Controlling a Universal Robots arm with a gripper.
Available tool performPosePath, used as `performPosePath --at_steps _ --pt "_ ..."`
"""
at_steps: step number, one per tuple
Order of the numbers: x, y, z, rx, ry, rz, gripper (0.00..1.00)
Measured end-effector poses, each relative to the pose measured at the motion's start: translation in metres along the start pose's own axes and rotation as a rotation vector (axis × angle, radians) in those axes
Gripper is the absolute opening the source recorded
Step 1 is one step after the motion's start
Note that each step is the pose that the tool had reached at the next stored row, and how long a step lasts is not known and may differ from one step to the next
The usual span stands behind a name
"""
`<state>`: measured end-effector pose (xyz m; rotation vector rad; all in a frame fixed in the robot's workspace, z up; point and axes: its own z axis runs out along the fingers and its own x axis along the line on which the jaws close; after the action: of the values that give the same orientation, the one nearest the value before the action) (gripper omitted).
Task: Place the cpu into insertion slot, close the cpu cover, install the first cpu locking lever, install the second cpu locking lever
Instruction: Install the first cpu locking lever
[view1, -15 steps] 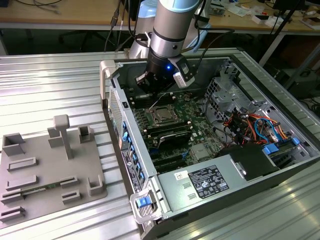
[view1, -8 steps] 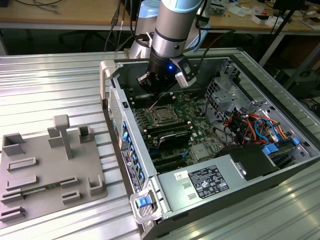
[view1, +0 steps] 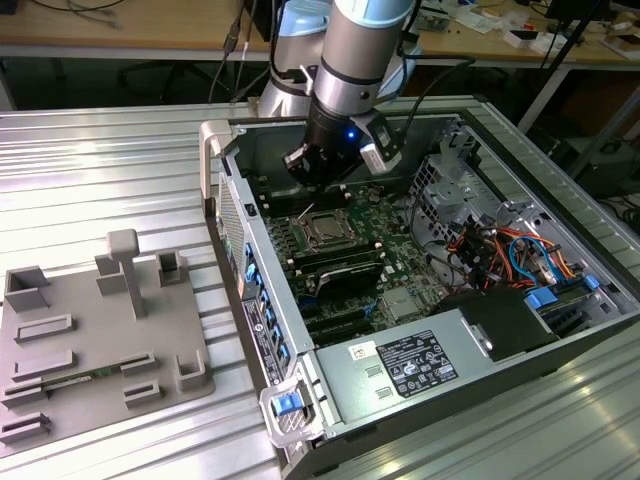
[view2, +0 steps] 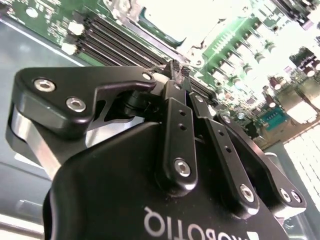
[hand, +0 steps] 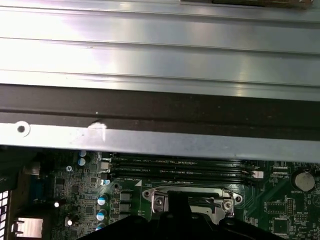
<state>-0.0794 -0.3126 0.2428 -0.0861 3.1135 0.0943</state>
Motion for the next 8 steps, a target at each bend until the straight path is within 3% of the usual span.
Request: performPosePath --at_steps 4,8 --pt "-0.0097 0.0002 0.0038 -0.0002 0.0008 0.0 0.11" --pt "-0.0148 0.0001 0.008 -0.0001 0.003 0.0 0.11"
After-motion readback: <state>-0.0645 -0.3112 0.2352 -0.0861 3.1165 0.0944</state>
